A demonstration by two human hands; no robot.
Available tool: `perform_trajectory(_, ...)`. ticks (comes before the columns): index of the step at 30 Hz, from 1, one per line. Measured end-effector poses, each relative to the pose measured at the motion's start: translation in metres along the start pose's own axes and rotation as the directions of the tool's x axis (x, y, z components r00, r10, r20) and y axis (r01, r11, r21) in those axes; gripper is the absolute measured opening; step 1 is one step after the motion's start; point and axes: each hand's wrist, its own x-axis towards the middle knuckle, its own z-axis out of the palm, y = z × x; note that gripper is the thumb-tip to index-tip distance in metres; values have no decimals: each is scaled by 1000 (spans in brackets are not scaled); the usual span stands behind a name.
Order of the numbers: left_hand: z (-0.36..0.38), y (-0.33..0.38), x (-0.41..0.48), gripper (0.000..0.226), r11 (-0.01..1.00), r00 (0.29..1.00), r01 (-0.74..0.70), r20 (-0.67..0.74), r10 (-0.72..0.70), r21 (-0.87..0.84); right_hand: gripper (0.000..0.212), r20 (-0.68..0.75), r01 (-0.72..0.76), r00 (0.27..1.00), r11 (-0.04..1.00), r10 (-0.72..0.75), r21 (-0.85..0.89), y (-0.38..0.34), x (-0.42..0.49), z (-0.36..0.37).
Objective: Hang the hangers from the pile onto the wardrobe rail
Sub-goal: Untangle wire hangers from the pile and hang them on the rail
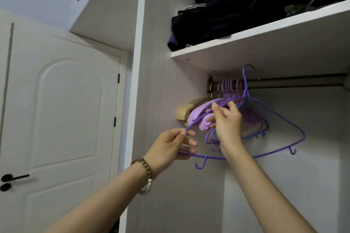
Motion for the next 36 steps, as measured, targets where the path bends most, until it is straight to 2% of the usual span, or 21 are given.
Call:
perform_trajectory(3, 19, -5, 26, 19, 1000, 999, 12, 33, -11, -18, 15, -46, 24, 999, 998, -26, -57, 14, 31, -19)
perform_trajectory(9, 54, -1, 67, 16, 998, 997, 24, 78, -20, -55, 47, -116, -39, 993, 995, 28, -93, 34, 85, -39)
perform_trajectory(11, 61, 1, 79, 15, 998, 997, 44, 71, -40, -50, 48, -118, -70, 991, 994, 60, -86, 40, 99, -44)
perform_trajectory(14, 65, 1, 91, 29, 998, 996, 67, 55, -67, -13, 45, -105, -135, 987, 987, 125, -89, 49, 113, -50)
perform_trajectory(21, 60, -15, 96, 31, 991, 992, 119, 26, -121, 52, 41, -50, -223, 975, 963, 218, -150, 74, 109, -60)
perform_trajectory(27, 49, -21, 83, 31, 976, 987, 155, 20, -160, 153, 55, -54, -212, 977, 966, 206, -145, 76, 85, -59)
perform_trajectory(30, 40, -18, 73, 31, 975, 987, 160, -1, -162, 155, 70, -70, -195, 981, 949, 183, -248, 75, 70, -56)
perform_trajectory(34, 17, -9, 54, 30, 978, 997, 51, -73, -37, 200, 79, -44, -56, 998, 898, 41, -435, 62, 43, -43)
perform_trajectory(36, -2, -3, 40, 32, 959, 991, -38, -115, 74, 281, 78, -10, 37, 999, 891, -46, -452, 51, 28, -31)
